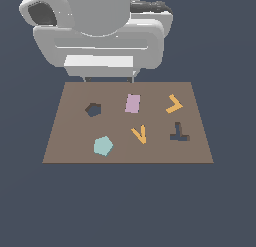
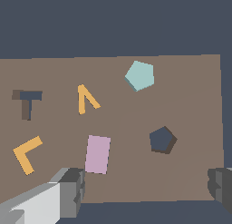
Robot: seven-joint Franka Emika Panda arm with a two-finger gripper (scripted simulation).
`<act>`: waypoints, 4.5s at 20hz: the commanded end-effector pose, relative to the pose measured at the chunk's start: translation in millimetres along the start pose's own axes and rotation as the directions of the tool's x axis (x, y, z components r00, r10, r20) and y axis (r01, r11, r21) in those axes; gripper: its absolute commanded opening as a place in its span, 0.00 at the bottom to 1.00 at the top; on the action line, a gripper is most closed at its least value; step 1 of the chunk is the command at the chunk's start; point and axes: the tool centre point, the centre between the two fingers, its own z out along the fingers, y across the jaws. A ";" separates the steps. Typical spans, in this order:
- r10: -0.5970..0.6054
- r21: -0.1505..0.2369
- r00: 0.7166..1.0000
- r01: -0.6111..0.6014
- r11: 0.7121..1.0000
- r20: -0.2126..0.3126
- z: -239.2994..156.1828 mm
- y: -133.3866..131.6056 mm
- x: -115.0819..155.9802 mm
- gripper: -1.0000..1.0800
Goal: Insert a designated object into the corresponding slot on a board.
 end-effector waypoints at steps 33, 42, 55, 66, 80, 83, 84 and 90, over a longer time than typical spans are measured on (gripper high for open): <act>-0.520 0.009 0.854 0.519 0.854 0.006 114.4 31.6 84.7 0.96; -0.620 0.010 0.785 0.619 0.785 0.008 139.0 30.6 105.8 0.96; -0.638 0.010 0.770 0.638 0.770 0.008 153.8 29.5 110.0 0.96; -0.639 0.010 0.769 0.639 0.769 0.008 163.9 29.6 110.1 0.00; -0.646 0.010 0.763 0.646 0.763 0.009 160.7 29.4 108.4 0.00; -0.660 0.010 0.751 0.660 0.752 0.008 160.5 29.3 104.7 0.00; -0.666 0.010 0.746 0.666 0.746 0.008 160.4 29.3 103.0 0.00; -0.721 0.011 0.693 0.721 0.693 0.008 159.3 29.8 87.4 0.00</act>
